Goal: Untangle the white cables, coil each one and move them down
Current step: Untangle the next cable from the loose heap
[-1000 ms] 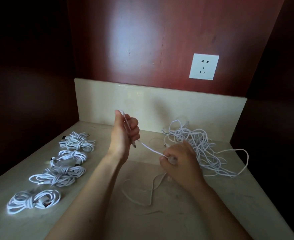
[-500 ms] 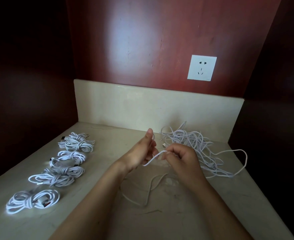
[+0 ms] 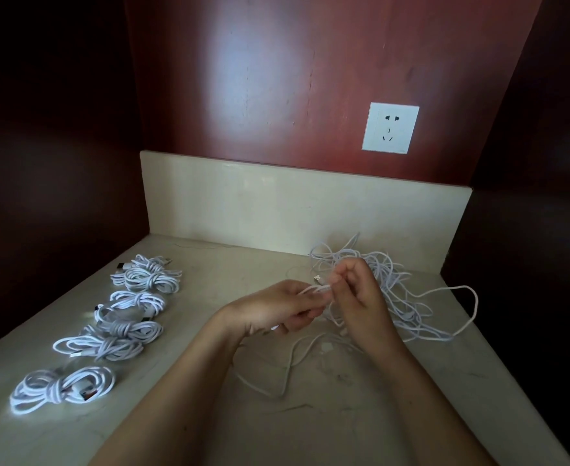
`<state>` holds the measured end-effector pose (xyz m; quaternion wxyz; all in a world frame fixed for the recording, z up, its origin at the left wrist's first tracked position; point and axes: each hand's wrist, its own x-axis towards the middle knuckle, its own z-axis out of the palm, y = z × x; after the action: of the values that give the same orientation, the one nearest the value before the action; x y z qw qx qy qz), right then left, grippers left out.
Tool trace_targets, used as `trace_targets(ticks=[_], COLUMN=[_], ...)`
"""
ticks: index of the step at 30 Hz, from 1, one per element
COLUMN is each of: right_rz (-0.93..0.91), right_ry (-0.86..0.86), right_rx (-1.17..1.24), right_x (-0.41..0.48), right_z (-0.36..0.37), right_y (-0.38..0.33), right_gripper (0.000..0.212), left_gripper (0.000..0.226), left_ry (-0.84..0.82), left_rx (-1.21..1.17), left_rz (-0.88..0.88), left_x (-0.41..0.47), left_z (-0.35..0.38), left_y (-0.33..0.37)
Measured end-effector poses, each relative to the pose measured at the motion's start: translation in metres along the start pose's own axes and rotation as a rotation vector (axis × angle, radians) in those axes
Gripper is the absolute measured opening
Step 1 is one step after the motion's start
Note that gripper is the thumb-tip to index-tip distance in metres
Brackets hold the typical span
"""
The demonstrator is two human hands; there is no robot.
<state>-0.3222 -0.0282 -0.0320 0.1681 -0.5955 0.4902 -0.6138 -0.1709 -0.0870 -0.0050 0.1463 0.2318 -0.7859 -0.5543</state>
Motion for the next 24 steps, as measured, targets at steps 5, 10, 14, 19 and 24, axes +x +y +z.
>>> trace_targets(ticks=[5, 10, 14, 19, 24], right_rz=[0.016, 0.025, 0.068, 0.033, 0.030], right_ry=[-0.017, 0.027, 0.028, 0.021, -0.036], right_rx=[-0.026, 0.006, -0.036, -0.133, -0.198], right_x=[-0.002, -0.004, -0.005, -0.005, -0.007], right_z=[0.003, 0.005, 0.006, 0.004, 0.003], right_y=[0.003, -0.001, 0.003, 0.004, 0.002], right_gripper=[0.010, 0.009, 0.029, 0.012, 0.009], left_gripper=[0.039, 0.039, 0.035, 0.035, 0.046], left_ry=[0.274, 0.649, 0.837, 0.884, 0.893], left_rx=[0.197, 0.464, 0.119, -0.219, -0.378], left_rz=[0.156, 0.187, 0.338, 0.343, 0.307], left_x=[0.005, 0.014, 0.014, 0.014, 0.011], left_z=[0.002, 0.006, 0.001, 0.000, -0.005], left_y=[0.000, -0.009, -0.005, 0.004, 0.003])
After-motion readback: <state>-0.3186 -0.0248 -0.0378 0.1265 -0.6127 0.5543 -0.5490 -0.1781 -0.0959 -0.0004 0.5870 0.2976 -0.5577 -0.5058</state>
